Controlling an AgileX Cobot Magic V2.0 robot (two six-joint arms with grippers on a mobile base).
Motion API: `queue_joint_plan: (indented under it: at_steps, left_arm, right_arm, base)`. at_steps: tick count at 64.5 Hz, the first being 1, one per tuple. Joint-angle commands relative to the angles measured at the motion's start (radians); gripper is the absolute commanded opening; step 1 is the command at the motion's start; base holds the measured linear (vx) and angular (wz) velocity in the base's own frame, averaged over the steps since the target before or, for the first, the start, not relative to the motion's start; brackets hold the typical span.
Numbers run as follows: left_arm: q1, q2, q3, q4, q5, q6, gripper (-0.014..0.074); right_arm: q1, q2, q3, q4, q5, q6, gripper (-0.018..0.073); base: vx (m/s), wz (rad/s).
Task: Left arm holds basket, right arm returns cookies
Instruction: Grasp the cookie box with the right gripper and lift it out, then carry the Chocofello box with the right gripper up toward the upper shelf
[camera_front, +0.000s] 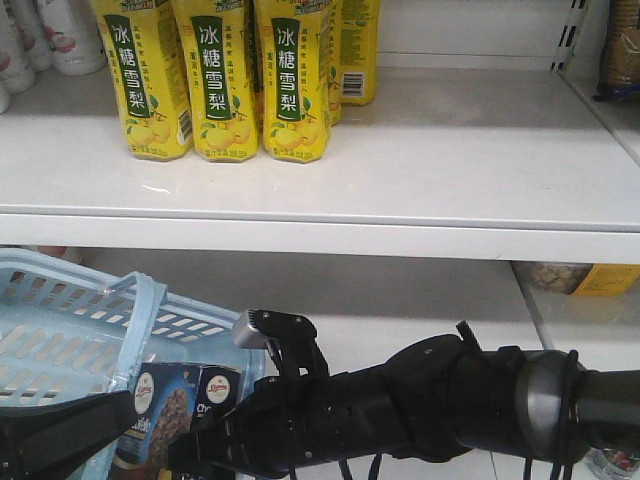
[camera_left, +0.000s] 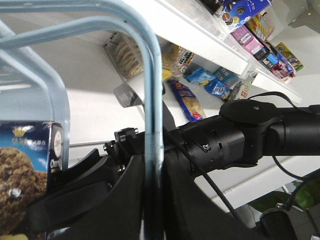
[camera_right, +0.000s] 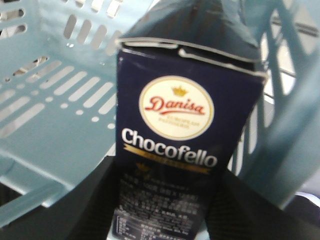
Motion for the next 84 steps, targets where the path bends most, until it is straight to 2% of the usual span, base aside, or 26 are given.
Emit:
queue_joint_plan:
  at_steps: [1,10,28,36,51,84]
  left_arm:
    - [-0.004,-0.003,-0.035,-0.075,-0.009,0.016,-0.0007]
    - [-0.004,-0.003,-0.035,-0.075,-0.023,0.016,-0.0007]
    - [-0.004,-0.003,-0.035,-0.075,-0.03,0.016,-0.0007]
    - [-0.004,-0.003,-0.035,-0.075,-0.03,0.016,-0.0007]
    - [-0.004,-0.003,-0.035,-0.075,-0.03,0.016,-0.0007]
    - [-0.004,-0.003,-0.035,-0.075,-0.027,0.016,-0.0007]
  right_arm:
    - [-0.003,-0.076,-0.028,-0.041,0.082,0.03,-0.0003]
    - [-0.004,-0.141,-0.028,-0.214,0.083,0.145,-0.0003]
    - [-0.004,-0.291,-0.028,-0.697,0.101,0.543,-0.0003]
    - [-0.004,-0.37,-0.028,-0.853,0.158,0.668,-0.0003]
    - [-0.004,-0.49,-0.028,-1.024,0.198,0.801,-0.0003]
    - [-0.004,-0.716,-0.028,-1.201,0.251,0.966,-0.0003]
  base:
    - [0.0,0.0]
    - [0.0,0.0]
    - [0.0,0.0]
    - [0.0,0.0]
    - [0.0,0.0]
    - [0.0,0.0]
